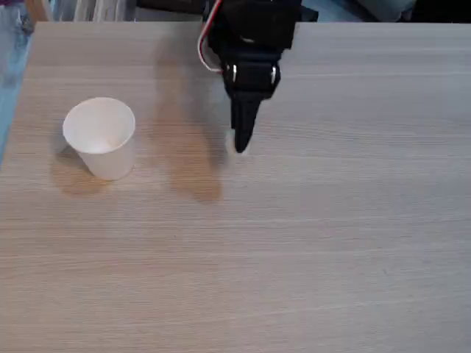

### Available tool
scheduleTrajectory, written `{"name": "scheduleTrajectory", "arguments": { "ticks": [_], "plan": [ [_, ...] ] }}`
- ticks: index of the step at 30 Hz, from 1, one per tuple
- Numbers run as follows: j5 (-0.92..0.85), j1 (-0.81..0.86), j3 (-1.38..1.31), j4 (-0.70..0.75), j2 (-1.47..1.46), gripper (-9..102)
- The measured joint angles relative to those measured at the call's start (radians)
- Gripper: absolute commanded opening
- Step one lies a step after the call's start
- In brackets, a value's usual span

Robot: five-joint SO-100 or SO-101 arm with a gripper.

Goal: Grasp a block and put it in the bin.

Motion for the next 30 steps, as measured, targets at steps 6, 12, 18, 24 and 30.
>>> {"name": "scheduleTrajectory", "arguments": {
  "ticks": [6,12,18,24,30],
  "plan": [
    [-0.026,-0.002,0.0,0.072,0.158,3],
    [-0.044,0.023,0.015,0.084,0.227,4],
    [-0.075,0.126,0.015,0.031,0.215,4],
    [-0.098,0.249,0.038,-0.041,0.204,4],
    [-0.121,0.374,0.087,-0.13,0.204,4]
  ]
}}
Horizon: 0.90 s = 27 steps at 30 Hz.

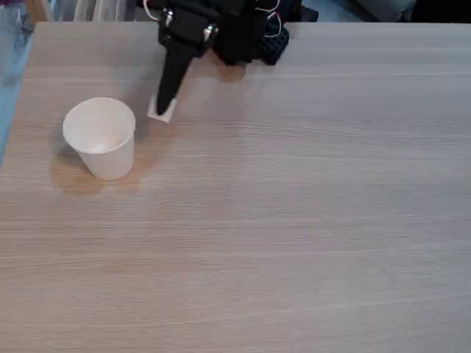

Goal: Grasp a block and put it in the bin.

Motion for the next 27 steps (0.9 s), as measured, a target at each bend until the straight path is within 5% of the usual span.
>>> {"name": "scheduleTrajectory", "arguments": {
  "ticks": [15,27],
  "plan": [
    [-0.075,0.23,0.04,-0.169,0.0,5],
    [-0.077,0.201,0.074,-0.173,-0.029,5]
  ]
}}
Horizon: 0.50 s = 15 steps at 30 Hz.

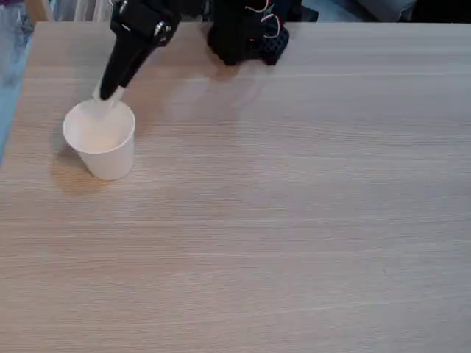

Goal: Grasp a block and put it in the bin.

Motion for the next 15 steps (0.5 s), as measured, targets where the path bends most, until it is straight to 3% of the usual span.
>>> {"name": "scheduleTrajectory", "arguments": {
  "ticks": [5,15],
  "plan": [
    [0.0,0.0,0.012,-0.009,-0.002,6],
    [0.0,0.0,0.041,-0.037,-0.005,22]
  ]
}}
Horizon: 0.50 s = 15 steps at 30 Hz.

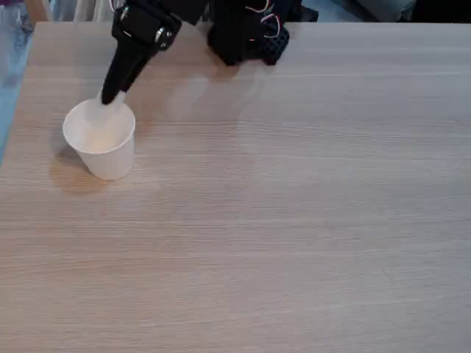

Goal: Grasp a block and put it in the bin.

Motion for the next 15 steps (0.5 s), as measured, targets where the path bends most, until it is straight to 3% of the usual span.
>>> {"name": "scheduleTrajectory", "arguments": {
  "ticks": [15],
  "plan": [
    [0.011,0.0,0.009,-0.018,0.0,25]
  ]
}}
